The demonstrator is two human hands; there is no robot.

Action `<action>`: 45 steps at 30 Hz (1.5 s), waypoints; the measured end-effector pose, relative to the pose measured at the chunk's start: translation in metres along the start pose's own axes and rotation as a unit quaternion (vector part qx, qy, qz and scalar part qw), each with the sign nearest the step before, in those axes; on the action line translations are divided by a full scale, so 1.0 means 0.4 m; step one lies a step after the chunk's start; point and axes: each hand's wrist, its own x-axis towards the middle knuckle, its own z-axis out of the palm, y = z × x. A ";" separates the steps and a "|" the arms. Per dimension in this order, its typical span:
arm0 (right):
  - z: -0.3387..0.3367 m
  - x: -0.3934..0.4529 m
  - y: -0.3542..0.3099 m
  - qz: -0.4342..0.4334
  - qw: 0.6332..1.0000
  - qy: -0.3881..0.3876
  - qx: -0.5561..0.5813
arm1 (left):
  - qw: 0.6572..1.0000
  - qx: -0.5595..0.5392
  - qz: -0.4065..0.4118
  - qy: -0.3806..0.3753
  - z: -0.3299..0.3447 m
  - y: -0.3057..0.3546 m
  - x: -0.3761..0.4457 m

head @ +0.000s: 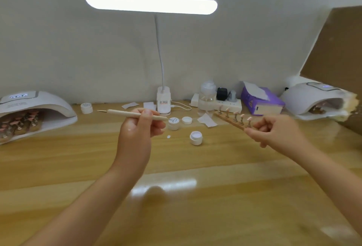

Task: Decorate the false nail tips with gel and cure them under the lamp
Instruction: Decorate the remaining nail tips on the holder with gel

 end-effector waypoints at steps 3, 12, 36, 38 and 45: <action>-0.089 0.000 0.096 0.051 0.996 0.058 -0.053 | 0.998 -0.008 -0.048 -0.049 0.070 -0.011 -0.006; -0.262 0.017 0.344 0.173 0.956 0.194 -0.137 | 0.964 -0.148 -0.209 -0.077 0.401 -0.100 -0.009; -0.165 0.118 0.413 0.200 0.946 0.235 -0.100 | 0.980 -0.063 -0.172 -0.072 0.502 -0.255 -0.023; -0.140 0.119 0.402 0.191 0.954 0.212 -0.092 | 0.982 -0.064 -0.170 -0.062 0.502 -0.255 -0.024; -0.140 0.173 0.360 0.204 0.975 -0.005 -0.090 | 0.983 -0.077 -0.162 -0.026 0.481 -0.245 -0.016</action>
